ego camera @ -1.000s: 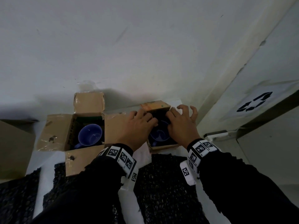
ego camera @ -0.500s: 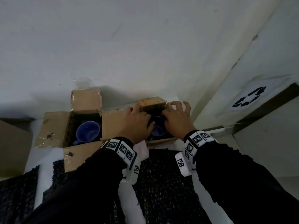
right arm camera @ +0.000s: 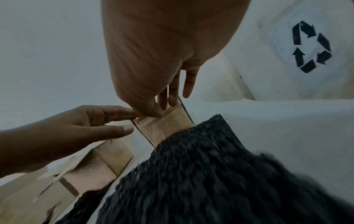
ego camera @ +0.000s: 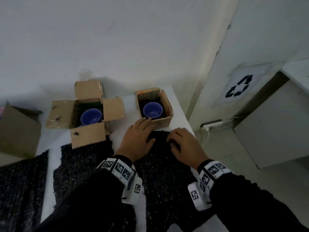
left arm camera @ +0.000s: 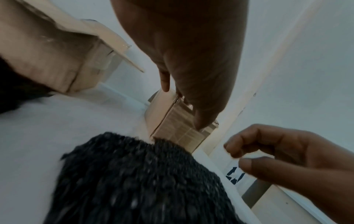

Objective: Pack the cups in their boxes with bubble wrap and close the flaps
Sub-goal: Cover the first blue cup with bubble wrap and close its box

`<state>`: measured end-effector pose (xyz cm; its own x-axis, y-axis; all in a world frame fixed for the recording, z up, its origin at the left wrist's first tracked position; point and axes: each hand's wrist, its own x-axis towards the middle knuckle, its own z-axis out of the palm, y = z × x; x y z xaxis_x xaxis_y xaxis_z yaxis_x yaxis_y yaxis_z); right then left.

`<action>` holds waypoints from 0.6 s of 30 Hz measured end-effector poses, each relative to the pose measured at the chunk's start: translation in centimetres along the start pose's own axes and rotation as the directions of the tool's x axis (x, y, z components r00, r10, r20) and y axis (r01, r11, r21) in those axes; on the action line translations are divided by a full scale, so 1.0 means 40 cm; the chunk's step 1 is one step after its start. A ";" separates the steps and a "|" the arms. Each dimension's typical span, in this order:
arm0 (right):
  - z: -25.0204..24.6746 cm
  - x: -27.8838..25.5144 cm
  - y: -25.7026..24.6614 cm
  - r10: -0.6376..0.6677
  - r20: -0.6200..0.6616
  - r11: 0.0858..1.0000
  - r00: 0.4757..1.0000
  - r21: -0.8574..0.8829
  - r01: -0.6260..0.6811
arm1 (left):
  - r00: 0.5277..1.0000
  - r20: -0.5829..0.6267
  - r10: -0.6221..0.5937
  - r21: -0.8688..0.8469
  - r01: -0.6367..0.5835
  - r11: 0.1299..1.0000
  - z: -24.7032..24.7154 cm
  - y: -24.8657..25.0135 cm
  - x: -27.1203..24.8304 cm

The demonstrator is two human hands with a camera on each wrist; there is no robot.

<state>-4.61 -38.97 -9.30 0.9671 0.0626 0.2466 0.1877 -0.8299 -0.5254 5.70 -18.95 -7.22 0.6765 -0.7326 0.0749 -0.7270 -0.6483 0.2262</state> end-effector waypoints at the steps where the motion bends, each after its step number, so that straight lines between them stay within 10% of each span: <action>1: 0.011 -0.038 -0.010 -0.001 0.047 1.000 0.999 0.014 0.000 | 1.000 -0.016 0.015 0.002 -0.015 1.000 0.010 0.007 -0.023; 6: 0.061 -0.176 -0.018 0.099 0.343 0.985 0.934 -0.168 -0.042 | 1.000 0.010 -0.017 -0.042 0.018 0.999 0.049 0.036 -0.122; 13: 0.052 -0.179 -0.020 0.216 0.026 0.972 0.976 0.094 -0.217 | 0.986 0.068 -0.151 -0.309 0.165 0.937 0.090 0.064 -0.196; 18: -0.006 -0.152 -0.009 0.537 -0.117 0.799 0.835 0.387 -0.460 | 0.967 0.248 -0.053 -0.104 0.081 0.991 0.107 0.090 -0.220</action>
<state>-10.59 -39.18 -10.40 0.8884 -0.4587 0.0190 -0.2285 -0.4776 -0.8483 -3.38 -15.72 -11.21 0.6642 -0.7256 -0.1801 -0.6534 -0.6805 0.3317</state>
